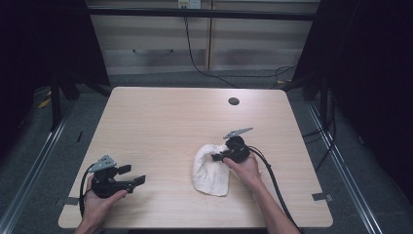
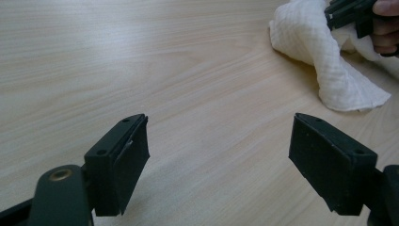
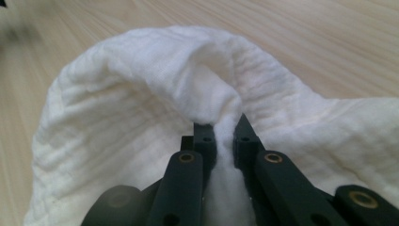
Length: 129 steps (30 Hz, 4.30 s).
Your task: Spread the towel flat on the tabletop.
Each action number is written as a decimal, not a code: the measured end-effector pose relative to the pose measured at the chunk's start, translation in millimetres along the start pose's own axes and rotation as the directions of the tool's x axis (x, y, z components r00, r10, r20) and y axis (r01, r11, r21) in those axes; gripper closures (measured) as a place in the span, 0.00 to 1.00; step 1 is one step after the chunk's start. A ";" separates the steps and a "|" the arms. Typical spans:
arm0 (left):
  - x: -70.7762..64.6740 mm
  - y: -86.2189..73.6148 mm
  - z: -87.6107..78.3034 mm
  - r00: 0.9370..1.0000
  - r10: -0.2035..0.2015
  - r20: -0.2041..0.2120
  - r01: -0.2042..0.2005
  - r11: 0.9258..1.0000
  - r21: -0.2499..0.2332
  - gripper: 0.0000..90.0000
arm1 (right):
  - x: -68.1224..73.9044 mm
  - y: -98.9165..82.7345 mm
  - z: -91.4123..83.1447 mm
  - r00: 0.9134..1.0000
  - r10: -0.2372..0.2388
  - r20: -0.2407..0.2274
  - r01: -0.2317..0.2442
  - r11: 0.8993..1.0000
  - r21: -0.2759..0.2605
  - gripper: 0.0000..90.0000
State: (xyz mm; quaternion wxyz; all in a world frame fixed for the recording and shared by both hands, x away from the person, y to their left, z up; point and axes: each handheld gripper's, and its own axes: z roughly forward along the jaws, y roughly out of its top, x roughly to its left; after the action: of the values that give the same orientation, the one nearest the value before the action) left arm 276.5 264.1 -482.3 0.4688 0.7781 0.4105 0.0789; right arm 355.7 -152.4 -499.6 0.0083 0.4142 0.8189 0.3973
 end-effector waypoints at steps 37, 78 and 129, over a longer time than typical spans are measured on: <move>-8.2 -0.5 2.6 0.993 0.004 0.119 -0.004 1.000 0.003 0.18 | 9.4 -53.5 -98.8 0.990 0.036 0.137 -0.010 0.983 -0.182 0.30; -133.4 26.3 124.1 0.870 0.218 0.442 -0.318 0.934 0.164 0.68 | 2.7 -84.8 -121.9 0.986 0.072 0.151 -0.033 0.969 -0.247 0.34; -129.5 40.4 107.7 0.866 0.232 0.443 -0.282 0.958 0.051 0.96 | -2.7 -88.6 -119.8 0.987 0.075 0.144 -0.039 0.969 -0.242 0.34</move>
State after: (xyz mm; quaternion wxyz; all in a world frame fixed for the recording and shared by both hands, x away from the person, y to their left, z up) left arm 269.7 91.2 -475.3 0.4880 0.8493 0.1928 -0.0574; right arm 256.9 -261.6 -476.8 0.1091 0.4627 0.7499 0.4601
